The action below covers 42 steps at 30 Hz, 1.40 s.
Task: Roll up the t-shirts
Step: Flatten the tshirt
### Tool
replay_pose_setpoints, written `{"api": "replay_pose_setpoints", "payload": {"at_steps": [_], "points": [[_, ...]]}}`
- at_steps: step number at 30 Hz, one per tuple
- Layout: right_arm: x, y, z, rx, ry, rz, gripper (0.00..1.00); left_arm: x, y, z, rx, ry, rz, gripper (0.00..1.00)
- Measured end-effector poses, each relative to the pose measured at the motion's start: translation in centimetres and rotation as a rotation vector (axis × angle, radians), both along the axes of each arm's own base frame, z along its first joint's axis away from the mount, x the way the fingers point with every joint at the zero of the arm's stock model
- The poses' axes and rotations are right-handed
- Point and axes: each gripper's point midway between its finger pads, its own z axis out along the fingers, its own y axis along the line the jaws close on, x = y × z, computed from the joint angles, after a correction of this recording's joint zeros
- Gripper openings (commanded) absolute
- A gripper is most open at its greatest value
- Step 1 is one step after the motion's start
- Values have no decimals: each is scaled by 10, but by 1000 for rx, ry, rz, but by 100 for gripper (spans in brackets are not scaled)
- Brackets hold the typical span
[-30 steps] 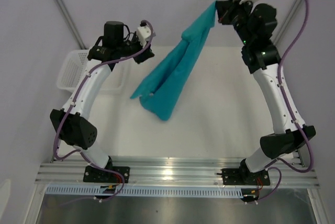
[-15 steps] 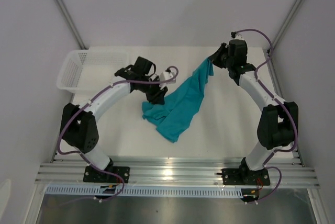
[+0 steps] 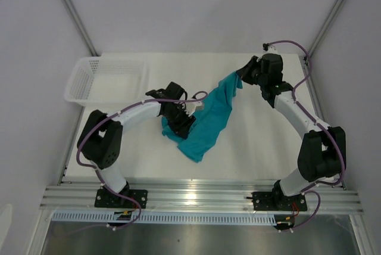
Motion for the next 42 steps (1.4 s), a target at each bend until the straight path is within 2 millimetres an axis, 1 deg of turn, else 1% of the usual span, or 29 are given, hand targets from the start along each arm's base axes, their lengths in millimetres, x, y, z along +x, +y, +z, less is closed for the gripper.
{"api": "replay_pose_setpoints", "payload": {"at_steps": [3, 6, 15, 20, 23, 26, 27, 29, 30, 32, 33, 36, 37, 41, 42], "points": [[-4, -5, -2, -2, 3, -8, 0, -8, -2, -14, 28, 45, 3, 48], [-6, -9, -2, -3, 2, -14, 0, -18, 2, -23, 49, 77, 4, 47], [-10, -14, -9, -7, 18, -23, 0, -35, 9, -39, 85, 114, -4, 47], [-11, -15, -8, -10, 14, -23, 0, -39, 11, -43, 94, 124, -1, 46], [-11, -15, -8, -13, 13, -22, 0, -38, 10, -43, 87, 121, -1, 40], [-12, -16, -7, -13, 10, -22, 0, -38, 7, -42, 71, 124, 3, 31], [-12, -16, -7, -13, 10, -23, 0, -38, 6, -42, 68, 126, 6, 23], [-13, -18, -7, -15, 9, -27, 0, -37, 4, -43, 61, 129, 8, 16], [-13, -19, -6, -17, 8, -29, 0, -37, 3, -44, 59, 133, 11, 15], [-13, -21, -6, -18, 7, -33, 0, -38, 2, -45, 55, 141, 11, 15], [-13, -22, -6, -18, 7, -36, 0, -39, 2, -46, 51, 146, 10, 18], [-15, -28, -7, -21, 10, -46, 0, -42, 1, -46, 46, 158, 11, 37], [-15, -30, -7, -22, 13, -50, 0, -42, 1, -46, 44, 162, 12, 39], [-14, -34, -8, -23, 18, -59, 0, -44, -1, -46, 33, 174, 13, 41], [-14, -35, -8, -24, 20, -61, 0, -44, -1, -46, 34, 175, 12, 38]]}}
